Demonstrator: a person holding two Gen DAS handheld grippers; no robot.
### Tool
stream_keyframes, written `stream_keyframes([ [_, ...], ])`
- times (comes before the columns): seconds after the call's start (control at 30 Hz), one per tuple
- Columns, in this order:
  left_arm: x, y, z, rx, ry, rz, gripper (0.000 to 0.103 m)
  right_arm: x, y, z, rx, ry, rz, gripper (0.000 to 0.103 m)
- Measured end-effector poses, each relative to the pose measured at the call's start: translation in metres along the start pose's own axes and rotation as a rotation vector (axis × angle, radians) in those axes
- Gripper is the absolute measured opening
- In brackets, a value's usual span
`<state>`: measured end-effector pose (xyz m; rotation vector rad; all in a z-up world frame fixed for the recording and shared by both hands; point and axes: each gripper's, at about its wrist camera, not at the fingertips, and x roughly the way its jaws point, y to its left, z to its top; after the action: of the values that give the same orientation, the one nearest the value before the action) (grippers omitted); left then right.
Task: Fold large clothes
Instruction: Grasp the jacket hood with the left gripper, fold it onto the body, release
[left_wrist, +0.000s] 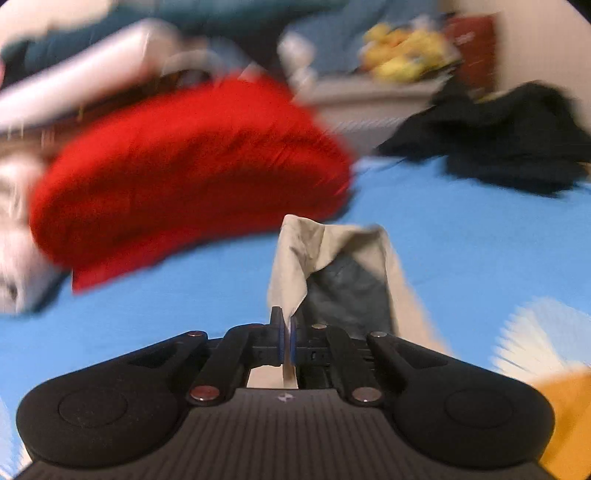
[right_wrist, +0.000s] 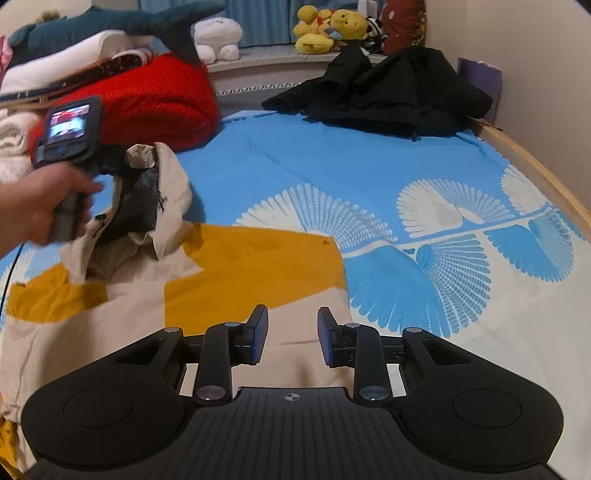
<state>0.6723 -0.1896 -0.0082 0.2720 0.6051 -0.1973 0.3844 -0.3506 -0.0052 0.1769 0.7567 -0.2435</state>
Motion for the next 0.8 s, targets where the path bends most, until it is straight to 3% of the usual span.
stream_keyframes([
  [0.13, -0.138, -0.006, -0.052, 0.166, -0.152, -0.127, 0.002, -0.009, -0.004, 0.005, 0.031, -0.023, 0.016, 0.031],
  [0.2, -0.197, -0.006, -0.098, 0.205, -0.142, -0.174, 0.002, -0.015, -0.005, 0.005, 0.046, -0.035, 0.026, 0.031],
  [0.27, -0.236, -0.002, -0.153, 0.219, -0.039, -0.206, 0.003, -0.024, -0.008, 0.005, 0.060, -0.054, 0.033, 0.031],
  [0.33, -0.257, 0.004, -0.206, 0.233, 0.126, -0.224, 0.008, -0.031, -0.011, 0.005, 0.079, -0.074, 0.047, 0.031],
  [0.4, -0.267, 0.014, -0.229, 0.197, 0.239, -0.227, 0.011, -0.034, -0.014, 0.004, 0.104, -0.079, 0.068, 0.032],
  [0.43, -0.273, 0.022, -0.233, 0.161, 0.256, -0.210, 0.016, -0.035, -0.015, 0.003, 0.120, -0.078, 0.077, 0.039],
  [0.5, -0.280, 0.040, -0.226, 0.042, 0.236, -0.179, 0.027, -0.034, -0.015, 0.001, 0.149, -0.069, 0.098, 0.042],
  [0.67, -0.250, 0.086, -0.199, -0.392, 0.206, -0.162, 0.028, -0.018, -0.002, -0.007, 0.216, 0.016, 0.192, 0.042],
  [0.73, -0.233, 0.096, -0.206, -0.509, 0.217, -0.155, 0.031, -0.009, 0.006, -0.009, 0.253, 0.061, 0.253, 0.042],
  [0.8, -0.211, 0.102, -0.215, -0.595, 0.290, -0.131, 0.033, 0.000, 0.014, -0.011, 0.276, 0.101, 0.313, 0.044],
])
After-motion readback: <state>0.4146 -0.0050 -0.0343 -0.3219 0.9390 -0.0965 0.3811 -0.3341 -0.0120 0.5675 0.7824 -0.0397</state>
